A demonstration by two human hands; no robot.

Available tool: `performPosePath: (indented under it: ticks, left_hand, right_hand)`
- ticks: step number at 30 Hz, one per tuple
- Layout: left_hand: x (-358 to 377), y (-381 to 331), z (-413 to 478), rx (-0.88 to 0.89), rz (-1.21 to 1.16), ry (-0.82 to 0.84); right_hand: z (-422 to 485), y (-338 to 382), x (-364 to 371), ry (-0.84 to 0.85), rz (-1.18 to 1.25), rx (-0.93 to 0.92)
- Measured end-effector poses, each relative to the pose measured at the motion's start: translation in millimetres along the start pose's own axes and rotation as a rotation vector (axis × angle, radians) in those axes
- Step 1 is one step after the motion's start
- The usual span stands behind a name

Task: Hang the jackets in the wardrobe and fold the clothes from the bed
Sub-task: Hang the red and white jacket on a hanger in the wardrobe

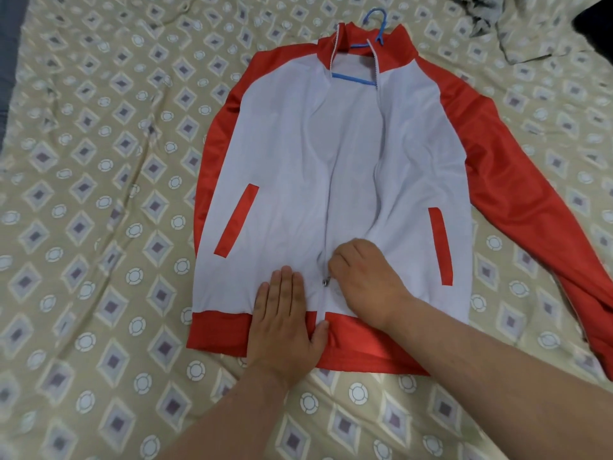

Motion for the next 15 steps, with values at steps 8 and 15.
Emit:
performPosePath:
  ticks: [8, 15]
  left_hand:
    - [4, 2, -3, 0.015, -0.014, -0.019]
    - [6, 1, 0, 0.041, -0.032, -0.053]
  right_hand:
    - [46, -69, -5, 0.042, -0.078, 0.009]
    - [83, -147, -33, -0.011, -0.176, 0.182]
Point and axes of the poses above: each hand's wrist, its own z-axis towards the middle knuckle, its own x-axis out of the palm, y = z × x, the point moved 9 cm from there along z, towards the middle knuckle, and after that the axes turned 13 degrees about -x, right-handed, at the moved point
